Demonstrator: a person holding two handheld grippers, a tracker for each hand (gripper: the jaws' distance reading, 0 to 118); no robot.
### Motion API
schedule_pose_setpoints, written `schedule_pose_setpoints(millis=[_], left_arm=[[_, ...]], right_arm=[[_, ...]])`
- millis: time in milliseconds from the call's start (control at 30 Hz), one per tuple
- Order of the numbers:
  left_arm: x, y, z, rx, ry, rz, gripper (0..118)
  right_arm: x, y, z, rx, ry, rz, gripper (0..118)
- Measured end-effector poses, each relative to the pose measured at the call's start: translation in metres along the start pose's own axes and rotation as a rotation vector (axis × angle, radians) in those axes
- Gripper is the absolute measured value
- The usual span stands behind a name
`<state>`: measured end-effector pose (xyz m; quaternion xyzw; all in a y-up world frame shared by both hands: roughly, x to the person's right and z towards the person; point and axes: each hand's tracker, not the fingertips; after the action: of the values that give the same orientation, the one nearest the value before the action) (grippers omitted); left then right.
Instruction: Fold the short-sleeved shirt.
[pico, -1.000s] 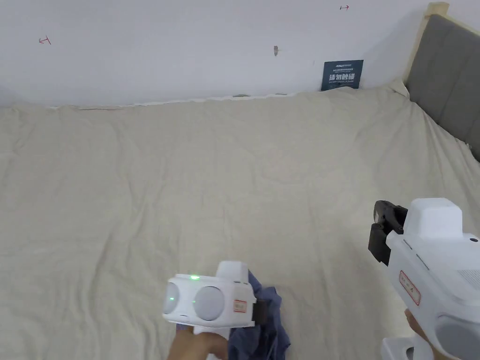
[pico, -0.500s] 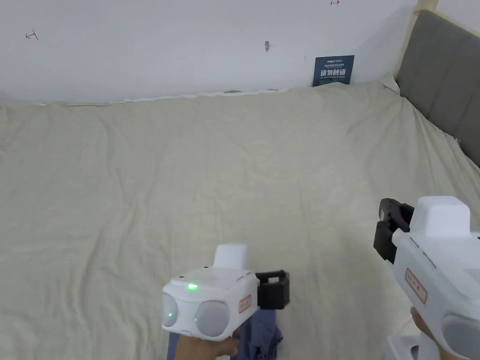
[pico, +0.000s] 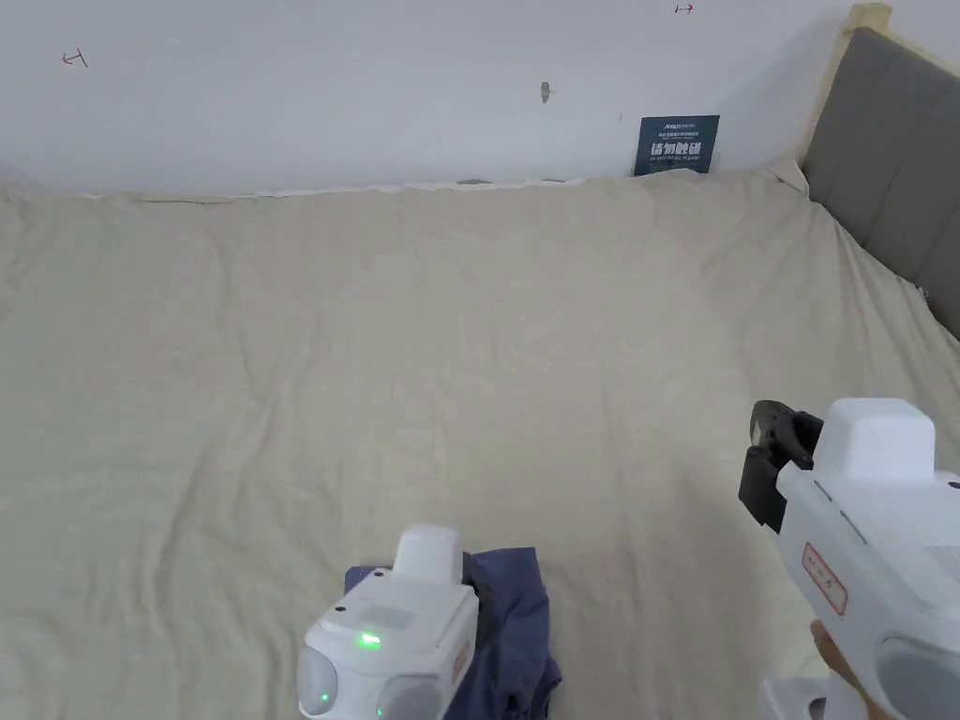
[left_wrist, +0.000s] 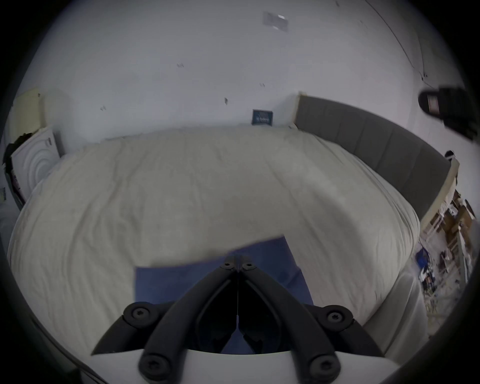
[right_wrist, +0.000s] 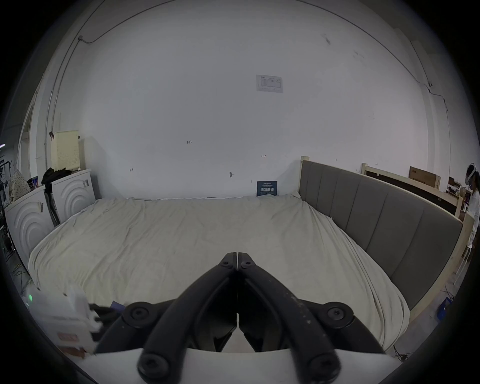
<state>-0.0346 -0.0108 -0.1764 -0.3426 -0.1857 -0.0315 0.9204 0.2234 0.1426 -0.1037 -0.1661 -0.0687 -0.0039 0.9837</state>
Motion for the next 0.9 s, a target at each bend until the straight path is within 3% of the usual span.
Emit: schedule_pose_setpoints(millis=[333,600,733,900], left_arm=[[0.037,-0.043,-0.056,-0.128,-0.045,-0.027,0],[0.04,-0.03,-0.041,-0.099,-0.02,-0.054,0],[0.023,0.007,0.008,0.117,-0.031,0.004,0],[-0.005,0.061,0.072,0.341,0.036,-0.038,0]], right_arm=[[0.008,-0.012,-0.003,-0.035,-0.005,0.005,2],[0.008,-0.013,-0.001,-0.039,-0.009,-0.024,2],[0.001,-0.003,0.007,0.001,0.001,-0.016,2],[-0.011,0.014,0.017,0.07,0.009,-0.007,2]])
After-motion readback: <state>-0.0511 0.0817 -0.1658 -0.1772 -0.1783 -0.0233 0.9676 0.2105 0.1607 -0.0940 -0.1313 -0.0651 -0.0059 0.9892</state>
